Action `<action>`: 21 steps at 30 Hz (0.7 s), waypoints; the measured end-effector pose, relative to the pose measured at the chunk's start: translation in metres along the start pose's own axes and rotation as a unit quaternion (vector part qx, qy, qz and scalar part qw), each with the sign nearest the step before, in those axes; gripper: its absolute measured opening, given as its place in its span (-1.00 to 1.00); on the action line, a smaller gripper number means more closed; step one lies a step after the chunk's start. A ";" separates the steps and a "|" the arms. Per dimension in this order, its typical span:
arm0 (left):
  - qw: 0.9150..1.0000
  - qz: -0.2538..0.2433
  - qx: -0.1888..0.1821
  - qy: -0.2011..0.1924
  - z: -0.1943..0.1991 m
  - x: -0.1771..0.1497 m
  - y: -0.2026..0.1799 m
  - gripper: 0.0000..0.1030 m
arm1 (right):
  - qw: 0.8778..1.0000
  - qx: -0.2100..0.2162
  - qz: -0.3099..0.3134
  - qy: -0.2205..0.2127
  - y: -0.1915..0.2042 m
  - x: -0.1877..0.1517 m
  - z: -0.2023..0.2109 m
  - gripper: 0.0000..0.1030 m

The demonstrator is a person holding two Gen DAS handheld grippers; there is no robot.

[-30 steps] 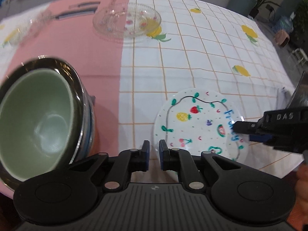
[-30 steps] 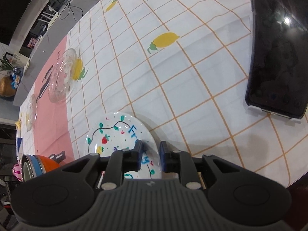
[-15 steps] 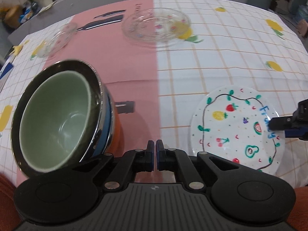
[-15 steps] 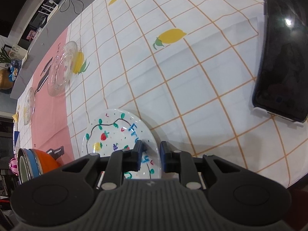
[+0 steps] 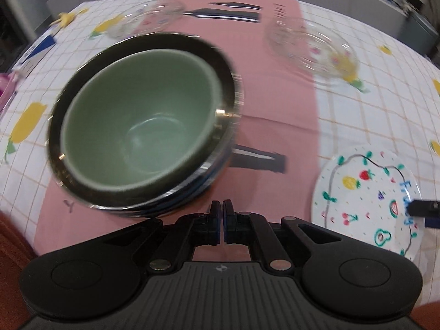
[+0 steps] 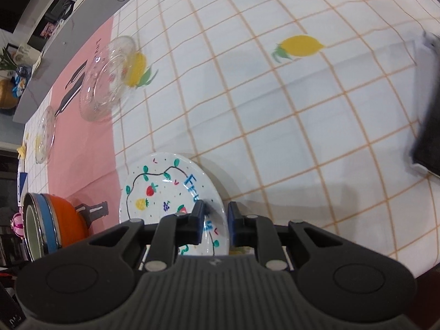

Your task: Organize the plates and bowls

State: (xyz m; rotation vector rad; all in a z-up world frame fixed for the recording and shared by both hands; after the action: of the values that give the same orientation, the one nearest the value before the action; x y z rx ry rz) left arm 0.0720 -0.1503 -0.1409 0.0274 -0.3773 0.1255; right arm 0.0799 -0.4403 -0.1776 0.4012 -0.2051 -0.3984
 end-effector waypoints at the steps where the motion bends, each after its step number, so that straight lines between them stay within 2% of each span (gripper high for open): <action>1: 1.000 0.007 0.001 -0.001 0.000 0.002 0.005 -0.88 | 1.000 -0.003 0.002 0.000 0.004 0.000 -0.001 -0.68; 3: 1.000 0.015 -0.005 0.001 0.000 0.004 0.013 -0.89 | 1.000 -0.006 0.007 0.000 0.011 0.000 -0.003 -0.68; 6: 0.999 0.013 -0.037 -0.001 0.007 0.003 0.014 -0.85 | 1.000 -0.013 0.022 0.000 0.021 0.000 -0.005 -0.67; 10: 0.994 0.018 -0.107 0.006 0.014 0.001 0.009 -0.84 | 0.999 -0.027 0.028 0.002 0.024 0.001 -0.008 -0.64; 13: 0.989 0.026 -0.147 0.015 0.016 0.000 0.003 -0.65 | 0.999 -0.036 0.030 0.009 0.025 0.001 -0.012 -0.63; 21: 0.982 0.034 -0.176 0.050 0.001 -0.007 -0.009 -0.61 | 0.997 -0.053 0.048 0.012 0.030 -0.001 -0.014 -0.64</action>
State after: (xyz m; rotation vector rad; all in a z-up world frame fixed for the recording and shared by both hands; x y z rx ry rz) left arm 0.0657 -0.1597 -0.1425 -0.3406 -0.2950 0.1264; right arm 0.0932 -0.4096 -0.1781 0.2903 -0.1789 -0.3075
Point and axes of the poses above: each gripper's, at about its wrist camera, not at the fingertips, and z roughly against the way its jaws point, y to its left, x to its top, the point moved 2 cm from there along -z, roughly the way its jaws point, and after that the axes turned 3 degrees about z, right-handed, at the moved point
